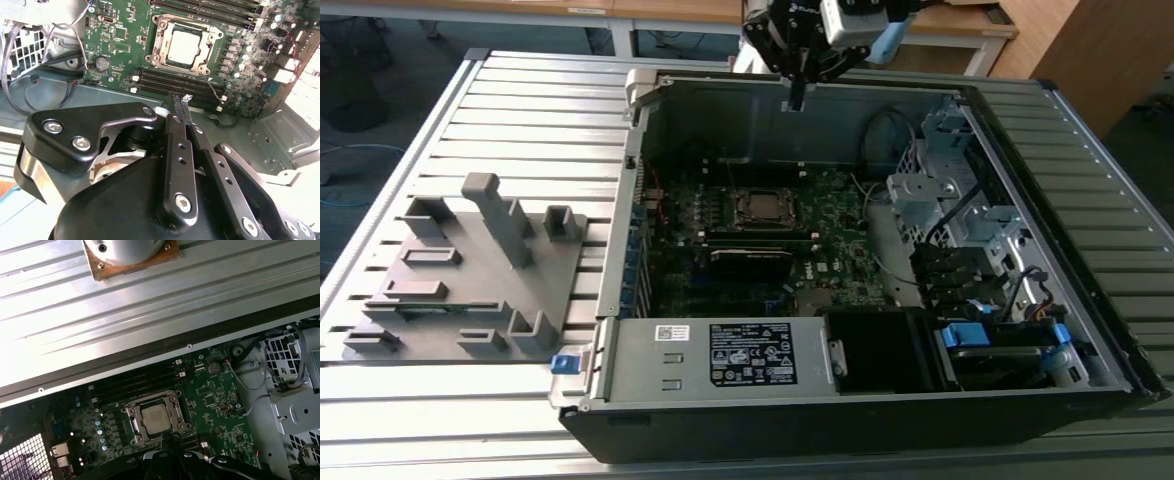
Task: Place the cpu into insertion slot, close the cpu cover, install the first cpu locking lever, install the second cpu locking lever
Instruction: 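Close the cpu cover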
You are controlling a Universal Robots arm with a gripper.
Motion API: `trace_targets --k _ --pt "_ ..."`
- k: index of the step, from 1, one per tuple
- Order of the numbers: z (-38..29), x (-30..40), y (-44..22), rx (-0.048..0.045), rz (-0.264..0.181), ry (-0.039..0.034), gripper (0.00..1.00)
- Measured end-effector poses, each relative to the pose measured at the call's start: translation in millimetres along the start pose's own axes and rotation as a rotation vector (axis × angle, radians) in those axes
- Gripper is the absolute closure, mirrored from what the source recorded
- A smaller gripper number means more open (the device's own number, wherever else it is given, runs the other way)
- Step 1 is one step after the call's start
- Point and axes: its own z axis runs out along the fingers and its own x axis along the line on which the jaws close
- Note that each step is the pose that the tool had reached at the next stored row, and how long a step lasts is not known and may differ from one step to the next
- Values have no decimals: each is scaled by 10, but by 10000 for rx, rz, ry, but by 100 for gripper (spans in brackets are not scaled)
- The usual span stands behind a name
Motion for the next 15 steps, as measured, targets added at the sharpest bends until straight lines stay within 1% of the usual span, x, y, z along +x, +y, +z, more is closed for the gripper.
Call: trace_targets --k 15 --pt "34 0 -1 0 0 0 90"
